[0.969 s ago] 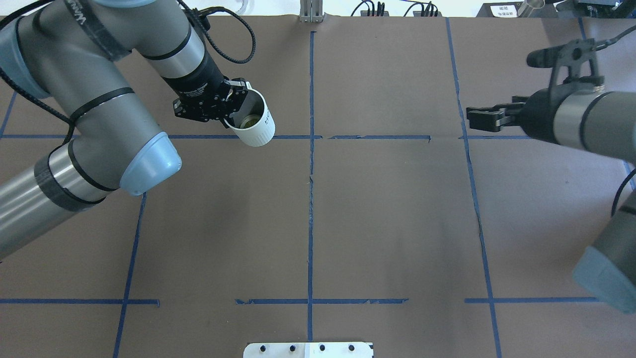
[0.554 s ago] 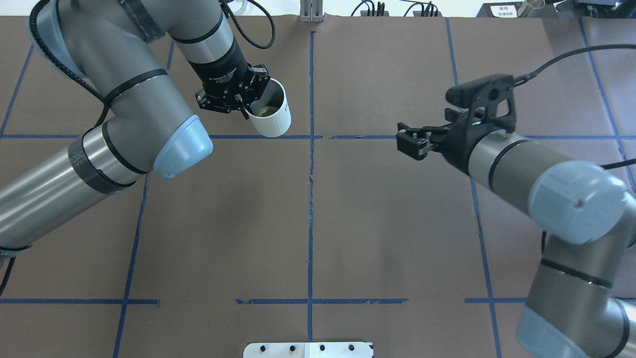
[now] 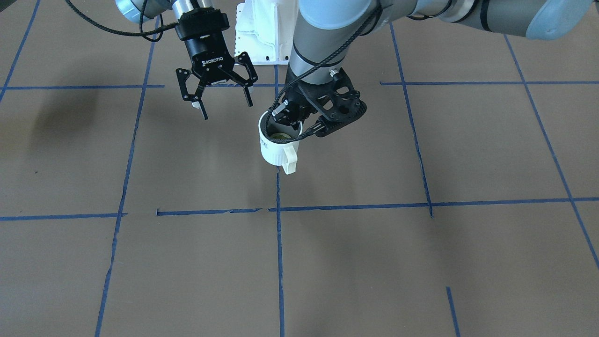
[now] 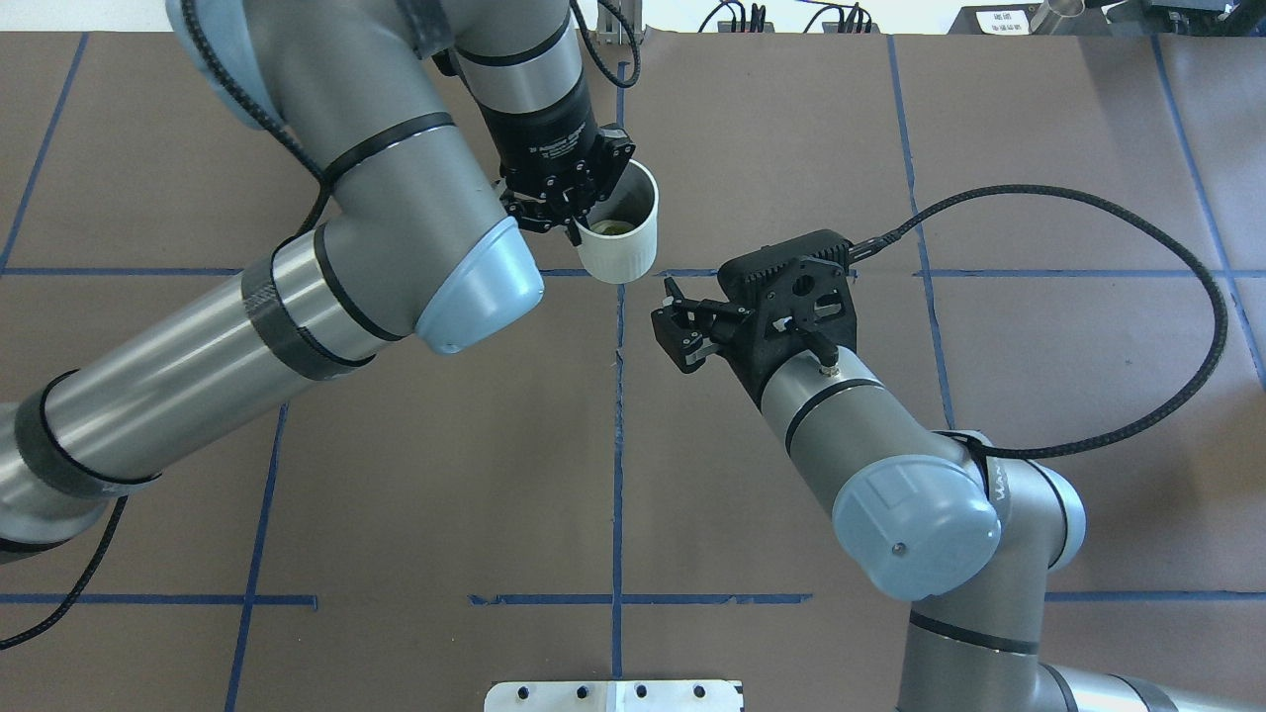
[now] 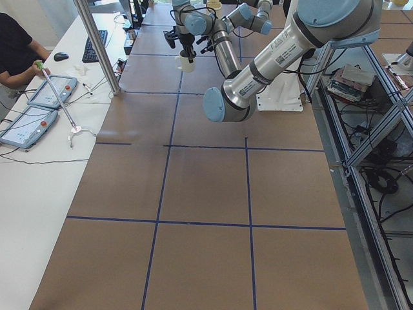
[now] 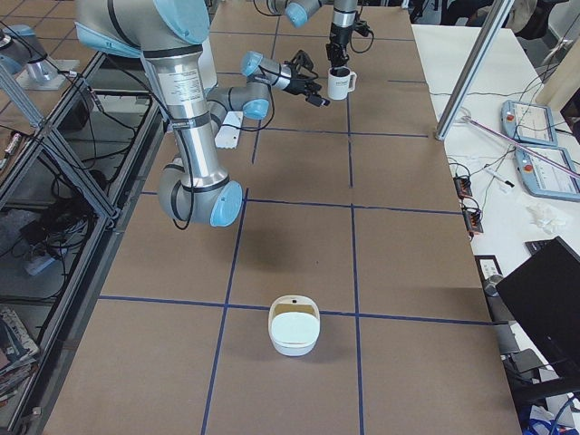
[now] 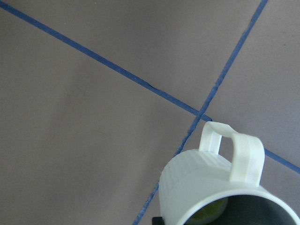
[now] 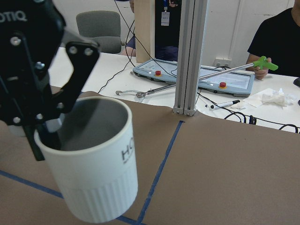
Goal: Left arm hands cup to right arm to dump lemon
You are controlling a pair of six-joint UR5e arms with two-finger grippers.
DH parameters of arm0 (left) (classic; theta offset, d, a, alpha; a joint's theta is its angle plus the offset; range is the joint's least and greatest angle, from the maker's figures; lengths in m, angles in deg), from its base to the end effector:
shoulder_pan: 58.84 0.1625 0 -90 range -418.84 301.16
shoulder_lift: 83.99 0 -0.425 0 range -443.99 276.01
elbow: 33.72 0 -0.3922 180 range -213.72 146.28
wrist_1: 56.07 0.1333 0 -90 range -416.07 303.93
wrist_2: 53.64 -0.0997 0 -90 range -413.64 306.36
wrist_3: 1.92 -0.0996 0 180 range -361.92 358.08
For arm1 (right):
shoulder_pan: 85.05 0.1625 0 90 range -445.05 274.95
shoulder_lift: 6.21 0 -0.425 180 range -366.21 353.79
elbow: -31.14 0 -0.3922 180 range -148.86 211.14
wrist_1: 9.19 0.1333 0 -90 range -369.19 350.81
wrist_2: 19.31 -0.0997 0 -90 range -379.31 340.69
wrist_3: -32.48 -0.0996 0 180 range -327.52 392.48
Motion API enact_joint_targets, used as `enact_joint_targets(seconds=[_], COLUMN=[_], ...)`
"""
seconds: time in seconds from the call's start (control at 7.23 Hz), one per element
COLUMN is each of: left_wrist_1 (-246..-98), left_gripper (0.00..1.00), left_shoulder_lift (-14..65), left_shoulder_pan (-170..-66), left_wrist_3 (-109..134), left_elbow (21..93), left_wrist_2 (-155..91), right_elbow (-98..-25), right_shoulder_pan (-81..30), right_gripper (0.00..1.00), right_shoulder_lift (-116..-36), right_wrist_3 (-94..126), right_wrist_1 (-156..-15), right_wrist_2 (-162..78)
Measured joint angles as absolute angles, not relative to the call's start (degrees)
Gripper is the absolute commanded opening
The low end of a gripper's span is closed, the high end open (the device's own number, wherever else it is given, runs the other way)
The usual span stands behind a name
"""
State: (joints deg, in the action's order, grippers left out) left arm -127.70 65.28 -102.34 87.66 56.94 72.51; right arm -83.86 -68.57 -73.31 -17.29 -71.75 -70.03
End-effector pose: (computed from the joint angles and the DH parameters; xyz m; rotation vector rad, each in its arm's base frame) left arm 0.4490 -0.5289 0.0343 -0.2992 0.8820 -0.4688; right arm -0.4507 -0.3381 0.1861 1.1000 -0.8240 0.1032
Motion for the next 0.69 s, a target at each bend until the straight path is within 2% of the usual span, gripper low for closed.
enact_joint_targets(seconds=[0.28,0.69], left_wrist_1=[-127.6,-127.7], left_gripper=[0.00,0.00], left_shoulder_lift=[67.8,68.4], left_shoulder_pan=[-101.5,-100.9], left_wrist_3=[88.4,88.4], left_elbow=[54.4,54.6], left_wrist_2=[74.1,77.0], right_elbow=[-83.7,-82.8], right_shoulder_pan=[-70.8,-71.5], right_gripper=[1.00,1.00], right_shoulder_lift=[-72.9,-73.0], right_wrist_3=[-16.4,-15.9], right_wrist_1=[-71.8,-69.5], right_wrist_2=[-65.9,-65.0])
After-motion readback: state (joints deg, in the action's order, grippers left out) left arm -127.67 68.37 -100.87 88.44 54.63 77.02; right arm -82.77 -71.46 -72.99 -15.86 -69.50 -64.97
